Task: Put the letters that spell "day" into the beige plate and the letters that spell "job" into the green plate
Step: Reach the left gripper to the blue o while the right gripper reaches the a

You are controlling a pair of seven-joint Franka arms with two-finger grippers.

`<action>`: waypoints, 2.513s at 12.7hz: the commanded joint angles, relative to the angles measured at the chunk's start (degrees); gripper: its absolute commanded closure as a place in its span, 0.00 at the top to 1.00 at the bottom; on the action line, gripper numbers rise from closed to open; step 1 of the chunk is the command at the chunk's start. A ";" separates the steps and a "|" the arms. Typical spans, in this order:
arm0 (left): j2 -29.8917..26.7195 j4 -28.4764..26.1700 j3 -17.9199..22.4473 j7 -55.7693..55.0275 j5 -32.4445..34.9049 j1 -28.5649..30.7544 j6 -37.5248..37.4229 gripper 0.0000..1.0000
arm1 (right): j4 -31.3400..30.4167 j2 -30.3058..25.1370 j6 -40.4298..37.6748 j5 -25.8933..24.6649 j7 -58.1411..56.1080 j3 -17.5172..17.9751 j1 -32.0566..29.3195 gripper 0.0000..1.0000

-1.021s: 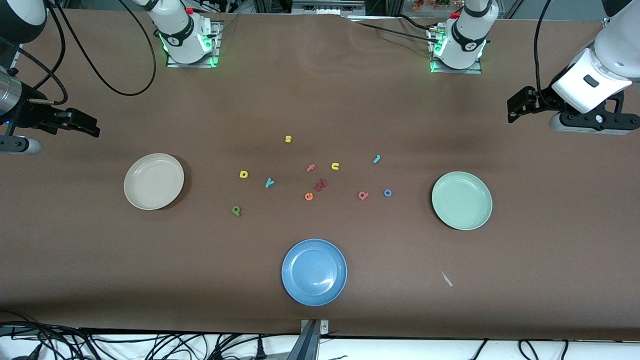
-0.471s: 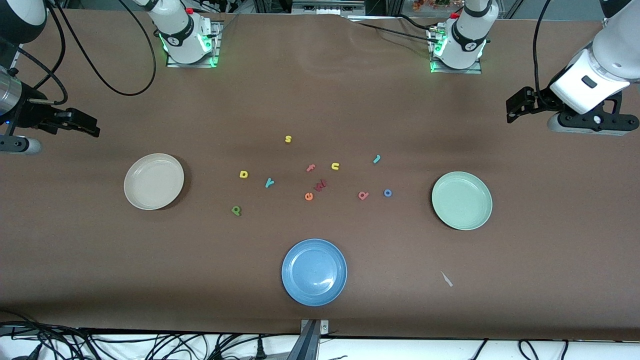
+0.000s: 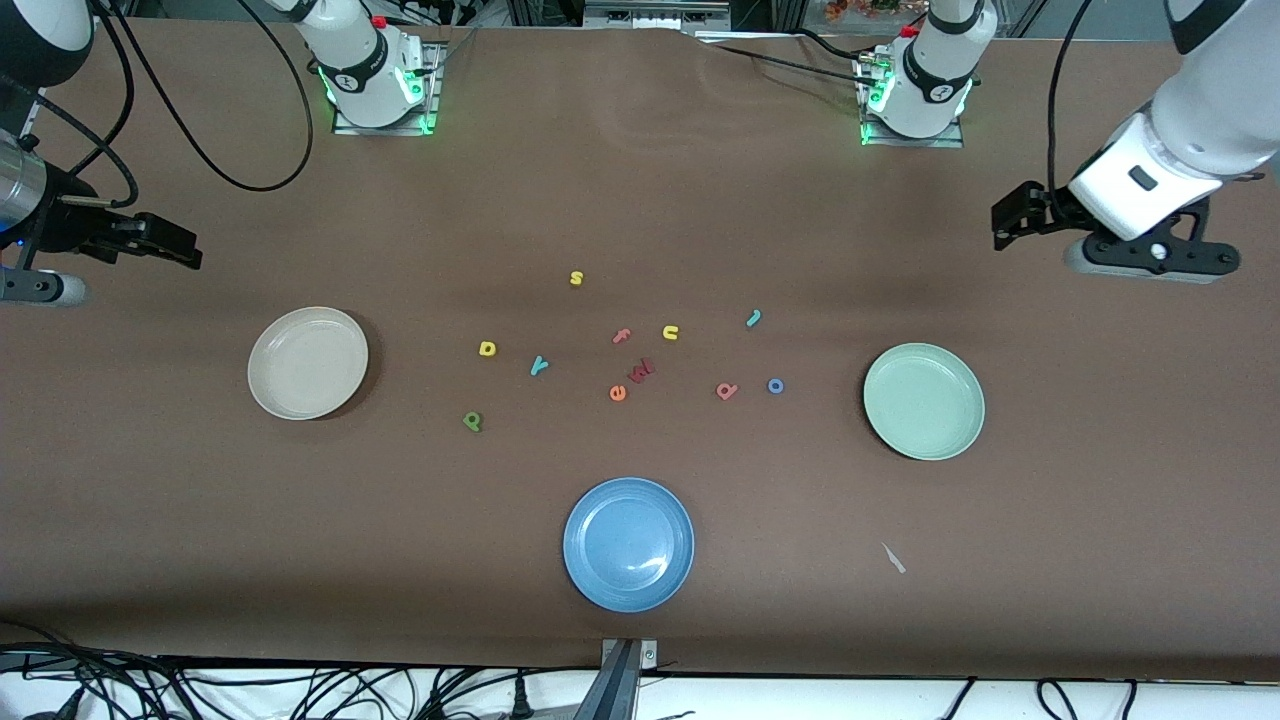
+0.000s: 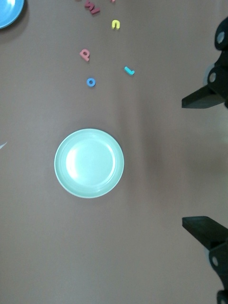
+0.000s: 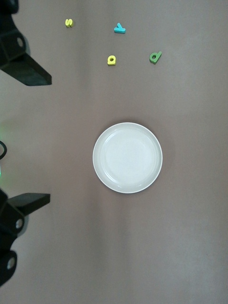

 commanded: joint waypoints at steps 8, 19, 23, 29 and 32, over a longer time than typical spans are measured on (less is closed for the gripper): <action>16.32 8.02 -0.58 -0.63 1.28 -9.50 -0.52 1.00 | -3.41 -0.50 4.06 0.25 8.32 4.42 0.61 1.00; 36.19 9.53 -0.76 -13.47 1.45 -16.19 25.04 1.00 | -19.59 10.12 35.26 -0.89 23.80 15.86 3.23 1.00; 38.66 4.71 -0.67 -14.70 1.63 -17.60 31.88 0.91 | -19.59 17.06 43.34 -6.41 32.39 15.86 7.10 1.00; 40.42 0.92 -0.50 -14.79 4.09 -16.90 35.34 0.65 | -19.59 23.84 50.83 -7.84 38.04 15.77 8.95 1.00; 40.42 0.65 -0.41 -14.87 4.09 -16.81 35.77 0.57 | -20.12 25.68 50.92 -7.84 38.04 15.86 9.04 0.99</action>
